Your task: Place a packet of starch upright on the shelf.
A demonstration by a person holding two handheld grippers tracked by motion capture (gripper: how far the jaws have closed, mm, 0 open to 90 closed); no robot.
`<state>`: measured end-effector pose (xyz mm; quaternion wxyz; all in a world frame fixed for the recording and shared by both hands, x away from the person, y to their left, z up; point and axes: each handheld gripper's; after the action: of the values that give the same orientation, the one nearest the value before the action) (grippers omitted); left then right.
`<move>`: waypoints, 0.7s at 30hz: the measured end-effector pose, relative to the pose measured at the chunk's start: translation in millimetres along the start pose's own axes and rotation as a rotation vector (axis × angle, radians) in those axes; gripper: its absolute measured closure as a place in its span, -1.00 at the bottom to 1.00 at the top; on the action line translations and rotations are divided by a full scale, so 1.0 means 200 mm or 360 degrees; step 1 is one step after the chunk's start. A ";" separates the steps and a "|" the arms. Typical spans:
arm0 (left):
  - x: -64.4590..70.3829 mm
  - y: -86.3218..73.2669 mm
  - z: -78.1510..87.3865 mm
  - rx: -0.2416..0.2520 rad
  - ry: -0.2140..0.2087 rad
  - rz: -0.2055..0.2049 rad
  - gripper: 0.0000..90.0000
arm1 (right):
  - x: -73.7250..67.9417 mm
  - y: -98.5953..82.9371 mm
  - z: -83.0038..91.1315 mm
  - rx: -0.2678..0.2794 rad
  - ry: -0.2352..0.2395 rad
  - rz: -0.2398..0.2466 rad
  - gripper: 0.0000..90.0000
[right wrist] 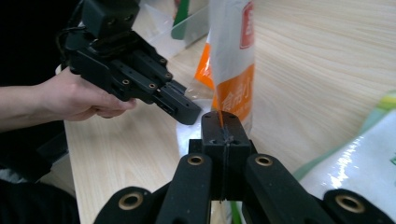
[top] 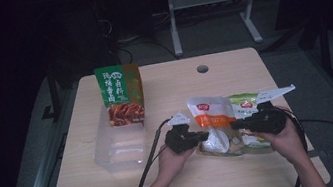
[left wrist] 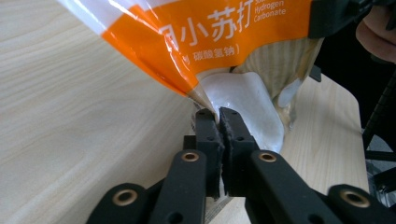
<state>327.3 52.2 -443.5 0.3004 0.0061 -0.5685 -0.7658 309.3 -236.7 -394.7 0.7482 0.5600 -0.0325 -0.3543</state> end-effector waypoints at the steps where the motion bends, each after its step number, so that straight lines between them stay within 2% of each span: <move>1: 0.01 0.00 0.00 0.0006 0.0018 -0.0015 0.99 | 0.01 0.00 0.00 0.0004 -0.0007 -0.0013 1.00; 3: 0.02 0.00 0.01 0.0006 0.0054 -0.0064 0.99 | 0.02 -0.01 0.01 0.0004 -0.0024 -0.0024 1.00; 5: 0.03 0.00 0.02 0.0020 0.0073 -0.0075 1.00 | 0.03 -0.01 0.00 0.0001 -0.0063 -0.0031 1.00; 8: 0.04 0.01 0.04 0.0030 0.0118 -0.0151 1.00 | 0.03 -0.01 0.00 0.0005 -0.0101 -0.0056 0.98; 11: 0.05 0.02 0.07 0.0045 0.0121 -0.0174 1.00 | 0.02 0.00 -0.05 -0.0019 -0.0091 -0.0071 0.79; 14: 0.06 0.02 0.09 0.0039 0.0130 -0.0224 1.00 | 0.00 0.00 -0.13 -0.0062 -0.0097 -0.0042 0.60; 17: 0.08 0.01 0.10 0.0030 0.0141 -0.0265 1.00 | -0.03 0.01 -0.21 -0.0089 -0.0055 -0.0022 0.61; 19: 0.08 0.00 0.11 0.0017 0.0157 -0.0277 1.00 | -0.05 0.02 -0.24 -0.0103 -0.0042 0.0000 0.77; 21: 0.06 -0.01 0.13 0.0013 0.0151 -0.0255 0.99 | -0.06 0.02 -0.26 -0.0121 -0.0040 0.0015 0.91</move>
<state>307.4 69.0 -432.2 0.2647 0.0892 -0.5544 -0.7839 324.5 -186.8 -406.3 0.7701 0.5265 -0.0310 -0.3589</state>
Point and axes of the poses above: each handheld gripper's, and its own axes: z roughly backward along the jaws, y roughly out of its top, x roughly to its right, and after that the axes turned 11 degrees about x, right-handed
